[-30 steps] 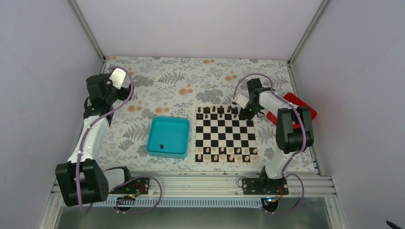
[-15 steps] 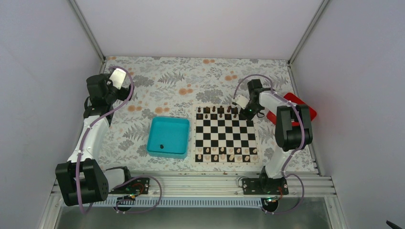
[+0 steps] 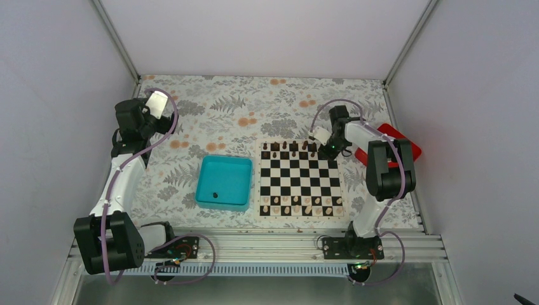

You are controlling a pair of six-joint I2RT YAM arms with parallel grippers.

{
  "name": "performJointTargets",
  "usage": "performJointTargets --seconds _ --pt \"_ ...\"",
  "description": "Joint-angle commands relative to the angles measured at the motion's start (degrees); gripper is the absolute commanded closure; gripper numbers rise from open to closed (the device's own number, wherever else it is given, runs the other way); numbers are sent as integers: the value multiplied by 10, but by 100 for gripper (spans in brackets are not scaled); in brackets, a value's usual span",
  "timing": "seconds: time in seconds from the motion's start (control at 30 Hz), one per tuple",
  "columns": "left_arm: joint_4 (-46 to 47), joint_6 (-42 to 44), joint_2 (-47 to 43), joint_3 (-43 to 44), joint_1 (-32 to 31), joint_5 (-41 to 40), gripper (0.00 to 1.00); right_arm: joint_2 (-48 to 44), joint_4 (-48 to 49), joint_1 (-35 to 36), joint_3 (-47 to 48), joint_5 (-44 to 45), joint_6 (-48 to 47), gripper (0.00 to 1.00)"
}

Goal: Set up the chess pieces on the board
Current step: Place the chess piece on the chessboard, then pick up the chess piece from the storage box.

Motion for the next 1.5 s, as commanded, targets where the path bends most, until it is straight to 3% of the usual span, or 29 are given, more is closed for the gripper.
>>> performJointTargets --seconds 0.0,0.17,0.3,0.47,0.63,0.8,1.03,1.47 --pt "-2 -1 0 15 3 8 0 -23 -18 -5 0 1 -6 70" --pt "-3 -1 -2 14 3 8 0 -72 -89 1 49 -28 1 67" --pt "-3 -1 -3 15 3 11 0 -111 -166 57 118 -42 14 65" --pt "-4 -2 -7 15 3 12 0 -120 -212 211 220 -29 58 61" --pt "-5 -3 -8 16 3 12 0 -63 -181 395 307 -10 97 58" --pt "-1 -2 0 13 2 10 0 24 -124 489 344 -16 89 55" --pt "-1 -2 1 13 2 11 0 140 -65 540 367 -33 60 56" --pt "3 1 0 5 5 11 0 236 -99 582 424 -64 30 53"
